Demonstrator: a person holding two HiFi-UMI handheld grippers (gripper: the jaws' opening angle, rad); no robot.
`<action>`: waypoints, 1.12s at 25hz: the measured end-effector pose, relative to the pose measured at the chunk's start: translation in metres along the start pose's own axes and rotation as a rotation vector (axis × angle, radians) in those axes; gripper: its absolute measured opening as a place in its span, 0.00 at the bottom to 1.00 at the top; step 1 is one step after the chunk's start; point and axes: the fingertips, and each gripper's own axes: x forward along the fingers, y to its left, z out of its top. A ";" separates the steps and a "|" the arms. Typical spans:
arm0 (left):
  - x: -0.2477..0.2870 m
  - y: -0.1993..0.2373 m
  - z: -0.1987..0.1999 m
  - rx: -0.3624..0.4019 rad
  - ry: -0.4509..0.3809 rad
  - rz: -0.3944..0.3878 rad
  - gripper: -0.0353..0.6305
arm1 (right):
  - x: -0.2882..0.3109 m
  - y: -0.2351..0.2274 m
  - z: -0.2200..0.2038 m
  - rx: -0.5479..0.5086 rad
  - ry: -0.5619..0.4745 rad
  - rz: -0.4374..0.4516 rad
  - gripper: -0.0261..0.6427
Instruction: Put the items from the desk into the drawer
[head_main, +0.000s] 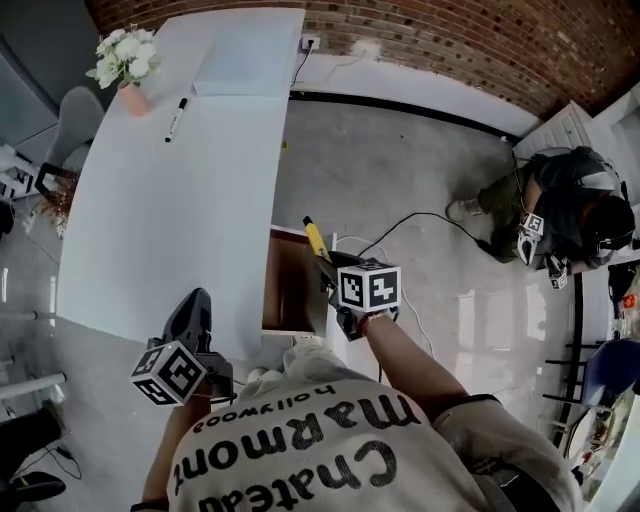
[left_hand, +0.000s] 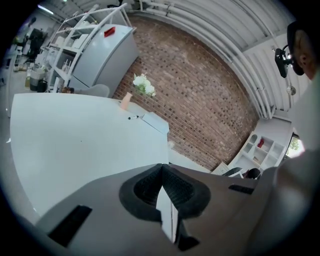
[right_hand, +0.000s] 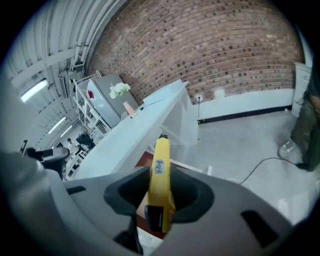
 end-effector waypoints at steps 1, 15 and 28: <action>0.003 0.001 0.000 0.000 -0.002 0.012 0.05 | 0.007 -0.005 -0.004 0.000 0.024 0.003 0.24; -0.008 0.042 -0.004 -0.063 -0.025 0.215 0.05 | 0.104 0.005 -0.108 -0.004 0.364 0.030 0.24; -0.049 0.074 -0.016 -0.117 -0.043 0.394 0.05 | 0.156 0.000 -0.134 0.056 0.461 0.010 0.24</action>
